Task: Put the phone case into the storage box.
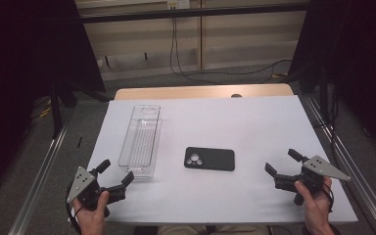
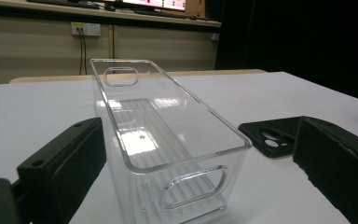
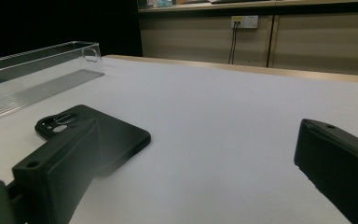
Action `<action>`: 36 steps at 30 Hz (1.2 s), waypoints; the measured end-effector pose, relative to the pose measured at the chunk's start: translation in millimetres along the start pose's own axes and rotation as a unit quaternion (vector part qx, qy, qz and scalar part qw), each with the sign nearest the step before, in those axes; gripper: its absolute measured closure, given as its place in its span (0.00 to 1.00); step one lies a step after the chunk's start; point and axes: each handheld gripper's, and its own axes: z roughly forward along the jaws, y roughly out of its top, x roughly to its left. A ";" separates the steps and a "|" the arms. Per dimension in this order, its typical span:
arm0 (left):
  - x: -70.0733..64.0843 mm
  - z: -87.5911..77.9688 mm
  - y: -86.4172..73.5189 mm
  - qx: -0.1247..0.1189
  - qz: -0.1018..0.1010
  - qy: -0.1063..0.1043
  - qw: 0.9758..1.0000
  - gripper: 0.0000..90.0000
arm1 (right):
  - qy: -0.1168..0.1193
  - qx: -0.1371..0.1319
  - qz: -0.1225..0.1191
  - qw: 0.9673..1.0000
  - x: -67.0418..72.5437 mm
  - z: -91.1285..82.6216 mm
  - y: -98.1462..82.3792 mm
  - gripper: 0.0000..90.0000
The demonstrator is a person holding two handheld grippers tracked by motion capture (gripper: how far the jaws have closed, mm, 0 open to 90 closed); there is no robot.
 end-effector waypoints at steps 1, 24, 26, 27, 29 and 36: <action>1.1 -0.5 -0.1 0.002 0.001 0.001 1.000 0.03 | 0.003 0.002 -0.007 1.000 -0.4 0.6 -0.4 0.01; 5.0 0.1 0.1 0.004 -0.002 0.005 1.000 0.03 | 0.055 0.046 -0.010 0.997 7.6 8.4 -3.6 0.01; 4.6 0.4 0.0 0.004 -0.004 0.005 1.000 0.03 | 0.056 0.045 -0.006 0.997 8.7 9.0 -3.5 0.01; 4.8 0.5 0.0 0.005 -0.002 0.004 1.000 0.03 | 0.057 0.046 -0.010 0.997 8.6 9.5 -3.5 0.01; 4.4 0.5 -0.1 0.005 0.000 0.006 1.000 0.03 | 0.056 0.053 -0.015 0.997 8.8 12.6 -3.7 0.01; 3.0 -1.1 -0.3 0.003 -0.002 0.002 1.000 0.03 | 0.073 0.076 -0.022 0.994 16.0 26.0 -3.6 0.01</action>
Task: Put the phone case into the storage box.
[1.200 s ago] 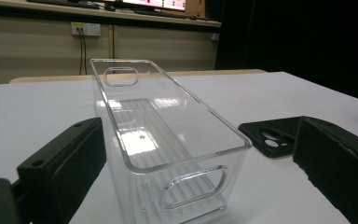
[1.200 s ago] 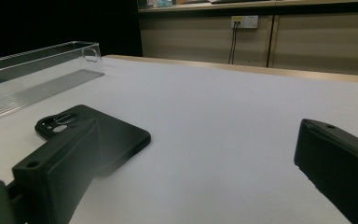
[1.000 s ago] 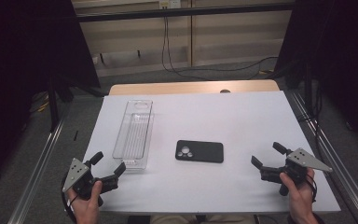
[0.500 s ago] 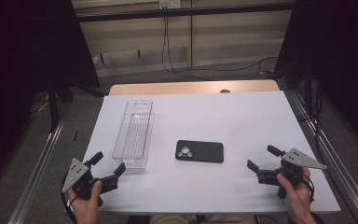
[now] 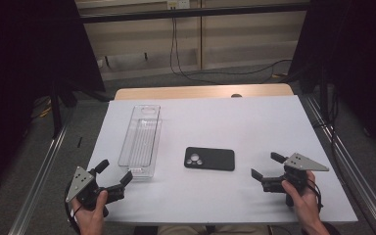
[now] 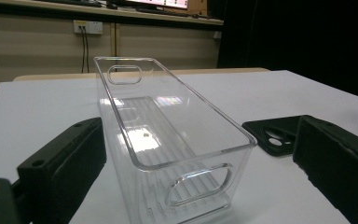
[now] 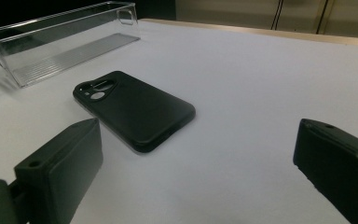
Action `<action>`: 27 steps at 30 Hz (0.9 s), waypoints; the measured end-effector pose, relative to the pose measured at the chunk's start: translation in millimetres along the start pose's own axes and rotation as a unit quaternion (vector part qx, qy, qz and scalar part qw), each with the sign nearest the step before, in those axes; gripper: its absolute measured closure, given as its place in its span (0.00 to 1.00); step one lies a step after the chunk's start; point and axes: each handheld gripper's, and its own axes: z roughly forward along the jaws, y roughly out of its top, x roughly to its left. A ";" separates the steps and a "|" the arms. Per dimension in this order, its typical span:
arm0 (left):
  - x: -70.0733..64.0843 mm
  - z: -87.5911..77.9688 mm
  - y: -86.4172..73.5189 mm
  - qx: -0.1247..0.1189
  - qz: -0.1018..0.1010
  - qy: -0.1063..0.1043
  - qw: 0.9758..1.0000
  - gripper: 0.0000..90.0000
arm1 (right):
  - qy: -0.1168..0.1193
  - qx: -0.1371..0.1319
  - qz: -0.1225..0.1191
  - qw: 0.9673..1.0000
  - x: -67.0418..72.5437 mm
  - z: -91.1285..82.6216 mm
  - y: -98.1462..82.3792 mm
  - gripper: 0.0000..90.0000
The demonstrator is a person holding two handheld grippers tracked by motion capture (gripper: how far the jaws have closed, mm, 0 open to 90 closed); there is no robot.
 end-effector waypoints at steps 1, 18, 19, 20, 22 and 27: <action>0.8 -1.2 -0.1 -0.001 0.001 0.001 1.000 0.03 | 0.001 0.002 0.002 1.000 0.5 0.7 0.5 0.01; 0.8 -2.0 0.9 0.001 0.004 0.005 1.000 0.03 | 0.045 0.029 -0.019 0.998 11.4 17.7 23.2 0.02; 0.8 -2.0 0.9 0.001 0.004 0.005 1.000 0.03 | 0.045 0.029 -0.019 0.998 11.4 17.7 23.2 0.02; 0.8 -2.1 0.8 0.001 0.004 0.004 1.000 0.03 | 0.053 0.033 -0.019 0.998 11.9 20.9 27.0 0.01; 1.2 -1.9 0.7 0.001 0.004 0.002 1.000 0.03 | 0.058 0.032 -0.020 0.998 12.1 24.5 30.7 0.01; 1.4 -1.3 1.0 -0.001 0.004 0.000 1.000 0.03 | 0.069 0.042 -0.026 0.996 13.5 37.4 40.6 0.01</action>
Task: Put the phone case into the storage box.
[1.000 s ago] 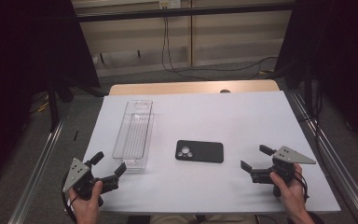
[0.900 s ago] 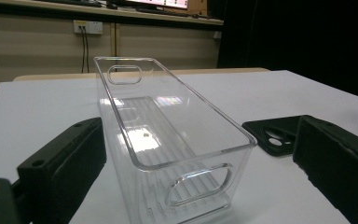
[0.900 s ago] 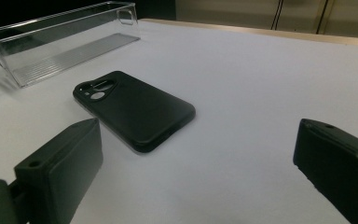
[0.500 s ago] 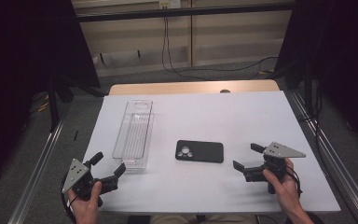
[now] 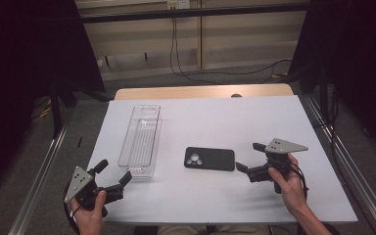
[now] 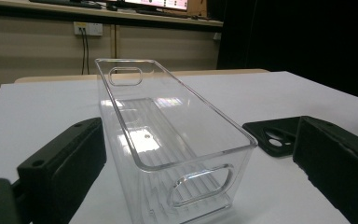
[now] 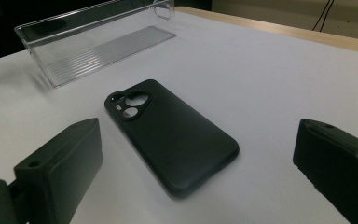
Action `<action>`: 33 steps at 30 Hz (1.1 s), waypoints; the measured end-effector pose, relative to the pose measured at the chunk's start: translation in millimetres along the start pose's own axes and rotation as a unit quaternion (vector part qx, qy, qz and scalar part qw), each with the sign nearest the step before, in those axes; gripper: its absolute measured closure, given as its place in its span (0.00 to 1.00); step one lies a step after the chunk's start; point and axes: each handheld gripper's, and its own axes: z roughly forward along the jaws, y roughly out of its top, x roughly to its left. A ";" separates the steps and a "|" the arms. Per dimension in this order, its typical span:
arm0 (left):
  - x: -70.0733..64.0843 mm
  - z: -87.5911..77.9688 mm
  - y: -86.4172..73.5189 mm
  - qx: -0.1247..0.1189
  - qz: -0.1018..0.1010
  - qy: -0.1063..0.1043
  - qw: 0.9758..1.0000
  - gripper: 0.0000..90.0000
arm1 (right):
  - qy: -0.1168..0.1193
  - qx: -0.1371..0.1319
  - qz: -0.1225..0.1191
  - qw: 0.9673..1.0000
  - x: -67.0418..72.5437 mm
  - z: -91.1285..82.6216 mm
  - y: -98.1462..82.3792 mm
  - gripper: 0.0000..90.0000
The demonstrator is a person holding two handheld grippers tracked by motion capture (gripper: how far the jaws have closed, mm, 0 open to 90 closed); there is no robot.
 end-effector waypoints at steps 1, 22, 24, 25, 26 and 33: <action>0.2 0.0 0.1 0.001 0.001 -0.001 1.000 0.03 | 0.001 0.000 0.000 1.000 0.0 2.5 1.6 0.01; 5.0 -1.3 0.3 0.008 0.005 -0.004 1.000 0.03 | 0.087 0.129 -0.009 0.988 -1.3 54.0 32.1 0.03; 4.6 -1.1 0.1 0.009 0.005 0.003 1.000 0.03 | 0.091 0.137 -0.014 0.986 -1.1 56.6 33.1 0.03; 4.5 -1.0 0.1 0.008 0.003 0.001 1.000 0.03 | 0.096 0.142 -0.019 0.985 -0.6 63.2 35.5 0.03; 4.5 -1.0 0.1 0.008 0.003 0.001 1.000 0.03 | 0.096 0.142 -0.019 0.985 -0.6 63.2 35.5 0.03; 3.3 -1.0 0.4 0.009 0.007 0.001 1.000 0.03 | 0.108 0.175 -0.030 0.978 0.9 81.3 42.5 0.03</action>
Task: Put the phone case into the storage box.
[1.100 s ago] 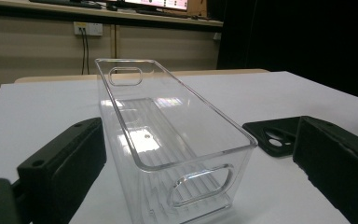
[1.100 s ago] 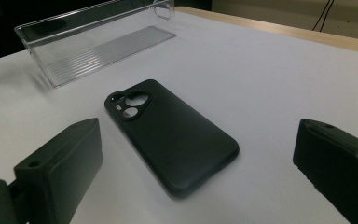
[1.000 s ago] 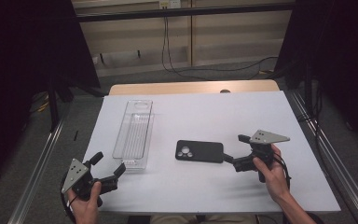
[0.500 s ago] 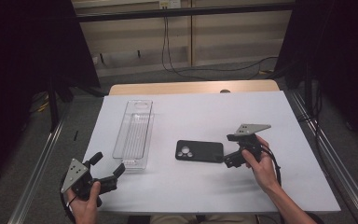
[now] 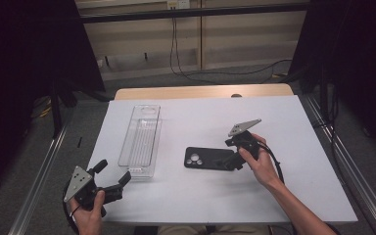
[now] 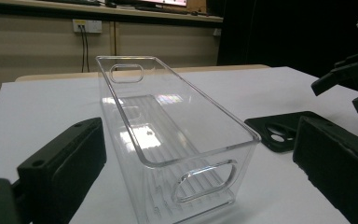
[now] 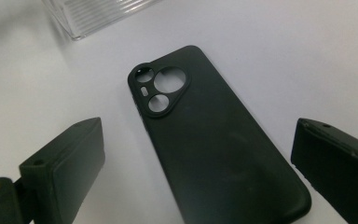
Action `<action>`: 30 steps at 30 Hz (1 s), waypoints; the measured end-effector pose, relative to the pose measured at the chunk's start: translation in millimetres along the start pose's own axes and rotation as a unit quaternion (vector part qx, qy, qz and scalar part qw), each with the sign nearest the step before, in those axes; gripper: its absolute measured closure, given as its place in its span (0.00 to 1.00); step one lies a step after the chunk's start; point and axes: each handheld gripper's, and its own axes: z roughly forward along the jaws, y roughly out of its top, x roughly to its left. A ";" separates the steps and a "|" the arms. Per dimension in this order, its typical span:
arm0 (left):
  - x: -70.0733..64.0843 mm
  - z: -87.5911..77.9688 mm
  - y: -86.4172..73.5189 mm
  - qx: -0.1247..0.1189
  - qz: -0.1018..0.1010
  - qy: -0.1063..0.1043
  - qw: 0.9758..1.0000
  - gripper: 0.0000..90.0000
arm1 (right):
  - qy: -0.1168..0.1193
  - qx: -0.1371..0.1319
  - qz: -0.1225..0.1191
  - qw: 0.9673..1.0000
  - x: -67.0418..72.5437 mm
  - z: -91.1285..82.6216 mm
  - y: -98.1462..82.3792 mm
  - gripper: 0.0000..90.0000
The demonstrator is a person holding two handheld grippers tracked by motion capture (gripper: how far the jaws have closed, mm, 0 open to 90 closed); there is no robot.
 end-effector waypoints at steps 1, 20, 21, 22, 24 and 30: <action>0.0 -0.1 0.0 0.000 0.000 0.000 1.000 0.03 | -0.005 0.016 -0.007 1.000 -0.3 3.7 4.7 0.03; -0.9 -0.2 0.5 0.005 0.010 -0.003 1.000 0.03 | 0.045 0.141 -0.065 0.987 -5.1 45.2 32.2 0.05; -0.9 -0.2 0.5 0.005 0.010 -0.003 1.000 0.03 | 0.045 0.141 -0.065 0.987 -5.1 45.2 32.2 0.05; -1.1 -0.3 0.5 0.004 0.010 -0.003 1.000 0.03 | 0.044 0.144 -0.062 0.987 -5.5 47.2 32.4 0.04; -1.0 -0.4 0.6 0.004 0.010 -0.001 1.000 0.03 | 0.044 0.157 -0.068 0.984 -7.9 51.9 32.3 0.05; -1.9 0.8 0.4 0.006 0.008 0.000 1.000 0.03 | 0.046 0.183 -0.084 0.978 -14.4 63.7 33.4 0.05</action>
